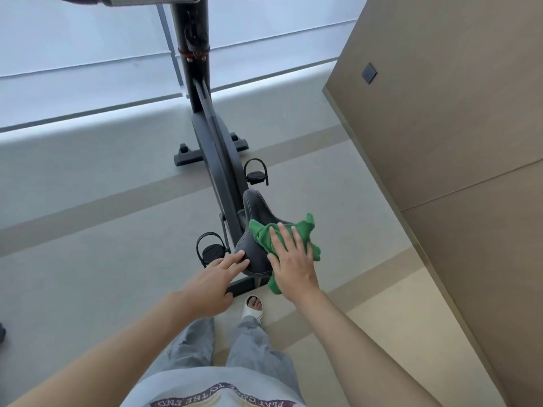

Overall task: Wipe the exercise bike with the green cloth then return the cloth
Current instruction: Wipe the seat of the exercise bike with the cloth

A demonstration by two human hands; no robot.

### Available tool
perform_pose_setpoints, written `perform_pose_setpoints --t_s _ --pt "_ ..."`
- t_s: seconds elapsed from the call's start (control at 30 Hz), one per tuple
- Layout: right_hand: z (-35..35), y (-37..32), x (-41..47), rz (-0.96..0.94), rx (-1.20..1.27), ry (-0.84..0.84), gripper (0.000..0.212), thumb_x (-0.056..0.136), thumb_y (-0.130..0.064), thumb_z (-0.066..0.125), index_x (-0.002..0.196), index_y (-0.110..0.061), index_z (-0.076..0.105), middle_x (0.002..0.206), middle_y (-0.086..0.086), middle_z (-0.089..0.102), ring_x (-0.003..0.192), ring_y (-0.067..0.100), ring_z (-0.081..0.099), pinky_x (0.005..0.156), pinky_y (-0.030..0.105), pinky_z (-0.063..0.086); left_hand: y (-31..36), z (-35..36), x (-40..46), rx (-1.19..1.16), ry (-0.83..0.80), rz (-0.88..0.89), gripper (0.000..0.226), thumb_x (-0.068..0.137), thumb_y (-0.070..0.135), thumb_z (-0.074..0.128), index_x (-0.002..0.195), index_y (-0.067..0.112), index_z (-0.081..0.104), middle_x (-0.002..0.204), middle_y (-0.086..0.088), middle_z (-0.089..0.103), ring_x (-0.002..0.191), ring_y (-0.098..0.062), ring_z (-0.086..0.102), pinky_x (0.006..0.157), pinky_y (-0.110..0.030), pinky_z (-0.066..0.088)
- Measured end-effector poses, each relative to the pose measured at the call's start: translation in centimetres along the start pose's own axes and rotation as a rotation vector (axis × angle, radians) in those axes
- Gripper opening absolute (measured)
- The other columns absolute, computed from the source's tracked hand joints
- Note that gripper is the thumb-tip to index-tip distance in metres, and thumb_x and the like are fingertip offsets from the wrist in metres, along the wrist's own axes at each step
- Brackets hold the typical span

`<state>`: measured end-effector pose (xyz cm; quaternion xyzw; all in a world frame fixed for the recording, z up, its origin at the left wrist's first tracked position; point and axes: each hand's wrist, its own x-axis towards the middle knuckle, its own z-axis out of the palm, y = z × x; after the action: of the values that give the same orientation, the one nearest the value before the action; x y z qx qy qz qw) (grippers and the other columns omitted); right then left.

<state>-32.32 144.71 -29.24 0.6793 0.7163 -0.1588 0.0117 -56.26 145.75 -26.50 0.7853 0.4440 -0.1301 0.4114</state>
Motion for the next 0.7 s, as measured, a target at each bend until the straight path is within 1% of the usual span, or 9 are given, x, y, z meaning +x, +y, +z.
perform_pose_setpoints --t_s 0.07,0.13,0.3,0.37,0.43,0.5,0.57,0.63,0.7 --pt "0.6 0.2 -1.0 0.008 0.013 -0.01 0.062 0.108 -0.036 0.038 0.167 -0.03 0.017 0.175 -0.006 0.013 0.163 0.029 0.011 0.123 0.061 0.029 -0.1 0.1 -0.1 -0.017 0.0 0.005 0.086 0.094 0.018 0.053 0.167 0.032 0.01 0.174 0.013 -0.004 0.159 -0.02 0.013 0.128 -0.033 0.02" --pt "0.5 -0.4 -0.1 0.053 0.043 0.006 0.061 0.109 -0.03 0.04 0.167 -0.028 0.022 0.175 -0.005 0.016 0.163 0.029 0.011 0.124 0.061 0.029 -0.1 0.1 -0.2 -0.032 0.003 0.011 0.087 0.093 0.015 0.052 0.167 0.032 0.01 0.174 0.012 -0.004 0.159 -0.02 0.012 0.128 -0.032 0.018" --pt "-0.5 -1.8 3.6 0.108 0.024 0.069 0.058 0.105 -0.027 0.048 0.162 -0.026 0.035 0.164 -0.002 0.041 0.152 0.028 0.037 0.116 0.055 0.04 0.0 0.4 0.0 -0.068 -0.005 -0.001 0.091 0.091 0.013 0.053 0.167 0.033 0.008 0.173 0.016 -0.008 0.159 -0.019 0.012 0.126 -0.033 0.026" --pt "-0.9 -1.8 5.7 0.093 0.051 0.057 0.056 0.105 -0.026 0.048 0.16 -0.024 0.037 0.158 -0.001 0.048 0.144 0.027 0.047 0.111 0.052 0.043 -0.1 0.6 0.1 -0.064 -0.01 -0.004 0.092 0.091 0.014 0.055 0.167 0.033 0.008 0.173 0.016 -0.009 0.16 -0.018 0.012 0.124 -0.031 0.027" --pt "-1.5 -1.5 8.7 0.145 0.169 -0.002 0.052 0.108 -0.025 0.045 0.159 -0.023 0.038 0.153 0.003 0.054 0.134 0.03 0.055 0.106 0.051 0.045 -0.2 0.6 0.0 -0.047 -0.024 -0.007 0.093 0.091 0.016 0.056 0.167 0.034 0.007 0.173 0.017 -0.009 0.159 -0.017 0.013 0.123 -0.031 0.029" --pt "-2.6 -1.0 11.8 0.245 0.325 -0.117 0.049 0.111 -0.026 0.041 0.159 -0.022 0.038 0.152 0.009 0.055 0.134 0.036 0.056 0.107 0.05 0.045 -0.2 0.4 0.1 -0.023 -0.038 -0.016 0.093 0.09 0.018 0.057 0.167 0.036 0.006 0.173 0.018 -0.009 0.157 -0.019 0.02 0.121 -0.033 0.033" --pt "-3.4 -0.6 12.9 0.286 0.372 -0.187 0.049 0.112 -0.028 0.039 0.161 -0.022 0.036 0.152 0.013 0.056 0.136 0.039 0.055 0.11 0.048 0.044 -0.1 0.1 0.2 0.005 -0.051 -0.026 0.093 0.09 0.019 0.057 0.167 0.036 0.007 0.173 0.018 -0.007 0.153 -0.021 0.029 0.119 -0.034 0.035" --pt "-3.5 -0.9 11.4 0.254 0.32 -0.171 0.053 0.111 -0.032 0.039 0.162 -0.021 0.033 0.151 0.014 0.057 0.135 0.038 0.055 0.11 0.05 0.045 -0.1 -0.2 0.3 0.017 -0.059 -0.031 0.092 0.091 0.019 0.057 0.167 0.037 0.009 0.173 0.018 -0.005 0.151 -0.021 0.032 0.119 -0.034 0.036" --pt "-3.3 -1.0 8.1 0.182 0.248 -0.104 0.057 0.11 -0.033 0.04 0.164 -0.02 0.03 0.158 0.009 0.05 0.141 0.032 0.05 0.114 0.052 0.041 -0.1 -0.2 0.3 0.011 -0.062 -0.028 0.091 0.091 0.02 0.056 0.166 0.038 0.008 0.173 0.019 -0.006 0.153 -0.021 0.03 0.119 -0.035 0.036"
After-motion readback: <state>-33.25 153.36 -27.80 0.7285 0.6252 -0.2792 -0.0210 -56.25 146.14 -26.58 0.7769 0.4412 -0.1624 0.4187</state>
